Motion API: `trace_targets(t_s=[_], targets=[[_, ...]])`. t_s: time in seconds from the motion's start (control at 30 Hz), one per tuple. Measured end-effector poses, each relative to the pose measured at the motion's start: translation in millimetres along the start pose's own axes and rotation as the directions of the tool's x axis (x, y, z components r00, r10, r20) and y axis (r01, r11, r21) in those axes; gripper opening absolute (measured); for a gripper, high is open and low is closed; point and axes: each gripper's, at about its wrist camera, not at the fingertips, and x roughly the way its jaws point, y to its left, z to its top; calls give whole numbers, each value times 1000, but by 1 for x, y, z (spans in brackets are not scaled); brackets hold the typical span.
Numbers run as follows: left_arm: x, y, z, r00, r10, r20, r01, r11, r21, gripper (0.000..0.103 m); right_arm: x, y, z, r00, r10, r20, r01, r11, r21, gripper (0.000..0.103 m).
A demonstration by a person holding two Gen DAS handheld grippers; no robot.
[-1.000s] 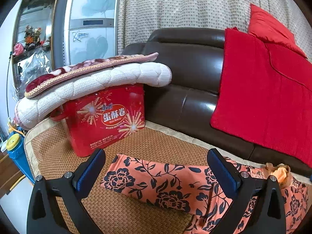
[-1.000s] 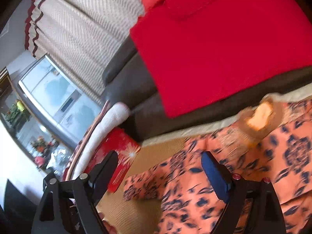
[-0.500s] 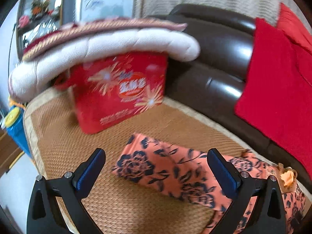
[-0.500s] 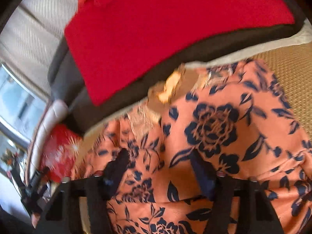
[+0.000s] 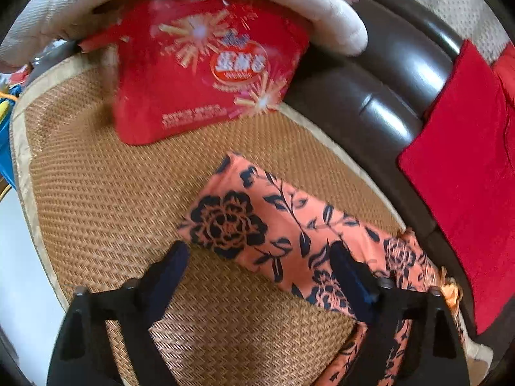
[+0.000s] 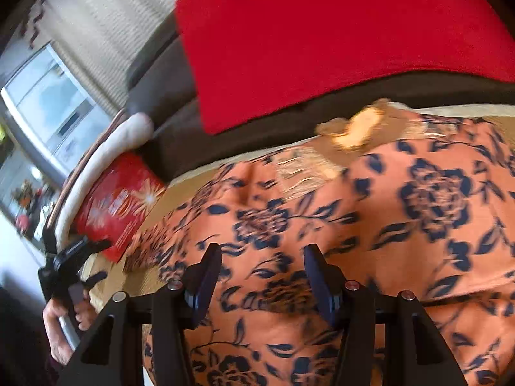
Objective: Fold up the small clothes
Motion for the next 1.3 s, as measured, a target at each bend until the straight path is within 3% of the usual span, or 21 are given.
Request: trace_targets(t_s=[0.03, 0.13, 0.4, 0.53, 0.6, 0.77, 0.83, 0.93, 1.1, 1.2, 1.3], targets=[[5, 0, 0, 1000, -10, -19, 10, 1000, -4, 73, 3, 2, -3, 1000, 4, -3, -4, 1000, -7, 56], [18, 8, 1, 996, -48, -79, 44, 997, -56, 70, 10, 8, -7, 1000, 3, -11, -3, 1000, -22, 56], [33, 33, 8, 995, -52, -90, 39, 989, -145, 70, 21, 6, -3, 1000, 5, -18, -5, 1000, 5, 56], [47, 41, 11, 985, -131, -115, 104, 972, -211, 70, 24, 10, -2, 1000, 4, -24, -4, 1000, -9, 56], [49, 41, 13, 986, -137, -99, 112, 969, -222, 68, 27, 12, -2, 1000, 0, -27, 0, 1000, -18, 56], [57, 39, 18, 989, -128, -77, 107, 967, -230, 48, 32, 8, -2, 999, -10, -35, 10, 1000, -11, 56], [62, 38, 20, 988, -131, -79, 109, 966, -236, 33, 34, 3, -1, 999, -15, -40, 15, 1000, -1, 56], [68, 38, 21, 989, -131, -73, 108, 960, -257, 19, 37, -1, 0, 999, -20, -44, 20, 1000, 7, 56], [74, 29, 24, 989, -125, -72, 105, 966, -236, 19, 41, -5, 3, 998, -22, -51, 22, 1000, 12, 56], [76, 25, 26, 990, -126, -65, 109, 968, -227, 29, 43, -8, 4, 998, -18, -52, 19, 1000, 21, 56], [81, 20, 27, 993, -107, -47, 95, 974, -208, 28, 43, -9, 4, 998, -18, -55, 19, 1000, 23, 56]])
